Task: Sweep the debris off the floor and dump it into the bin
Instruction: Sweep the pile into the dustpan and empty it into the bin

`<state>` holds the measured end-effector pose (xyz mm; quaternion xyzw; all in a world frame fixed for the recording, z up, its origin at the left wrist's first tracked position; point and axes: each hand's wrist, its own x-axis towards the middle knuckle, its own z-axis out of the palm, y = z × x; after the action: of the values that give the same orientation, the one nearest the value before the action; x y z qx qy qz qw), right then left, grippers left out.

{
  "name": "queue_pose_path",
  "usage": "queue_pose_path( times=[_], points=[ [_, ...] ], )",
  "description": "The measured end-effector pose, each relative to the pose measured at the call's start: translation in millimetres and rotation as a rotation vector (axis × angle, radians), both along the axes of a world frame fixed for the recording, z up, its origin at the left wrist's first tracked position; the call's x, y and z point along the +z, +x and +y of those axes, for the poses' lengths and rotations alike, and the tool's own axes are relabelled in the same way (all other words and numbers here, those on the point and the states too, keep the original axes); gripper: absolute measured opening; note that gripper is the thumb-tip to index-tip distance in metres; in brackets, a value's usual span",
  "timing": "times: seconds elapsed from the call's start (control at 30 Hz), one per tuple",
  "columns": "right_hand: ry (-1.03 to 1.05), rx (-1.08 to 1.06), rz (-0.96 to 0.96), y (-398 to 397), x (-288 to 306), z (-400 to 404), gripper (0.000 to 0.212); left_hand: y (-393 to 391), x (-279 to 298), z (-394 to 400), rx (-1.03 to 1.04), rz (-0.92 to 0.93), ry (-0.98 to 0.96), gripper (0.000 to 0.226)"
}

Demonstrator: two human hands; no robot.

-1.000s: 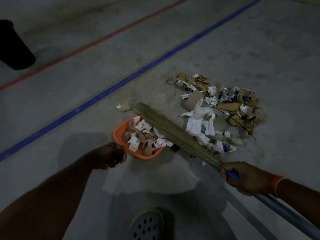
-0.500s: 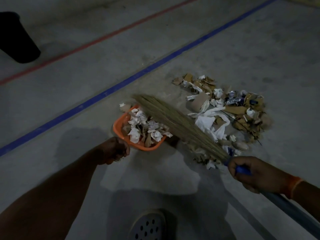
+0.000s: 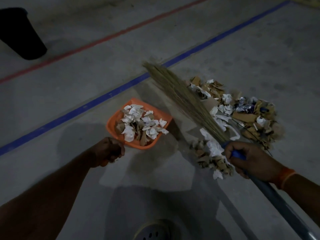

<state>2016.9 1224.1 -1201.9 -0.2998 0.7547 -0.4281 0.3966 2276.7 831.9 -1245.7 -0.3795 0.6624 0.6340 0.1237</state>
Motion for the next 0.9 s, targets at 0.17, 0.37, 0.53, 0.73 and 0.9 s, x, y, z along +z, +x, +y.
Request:
queue_pose_path(
  times=[0.17,0.37,0.53,0.73,0.9],
  points=[
    [-0.015,-0.001,0.080,9,29,-66,0.017,9,33,-2,0.101,0.089,-0.001,0.021],
    [-0.082,0.002,-0.007,30,127,-171,0.007,20,121,-4,0.254,0.091,0.014,0.027],
    [-0.088,0.045,-0.053,43,219,-259,0.010,34,213,-43,0.316,0.128,0.062,0.035],
    [-0.071,0.107,-0.099,40,304,-365,0.009,48,291,-140,0.385,0.124,0.019,0.038],
    [-0.057,0.104,-0.107,27,339,-465,0.010,47,334,-243,0.478,0.116,-0.013,0.036]
  ],
)
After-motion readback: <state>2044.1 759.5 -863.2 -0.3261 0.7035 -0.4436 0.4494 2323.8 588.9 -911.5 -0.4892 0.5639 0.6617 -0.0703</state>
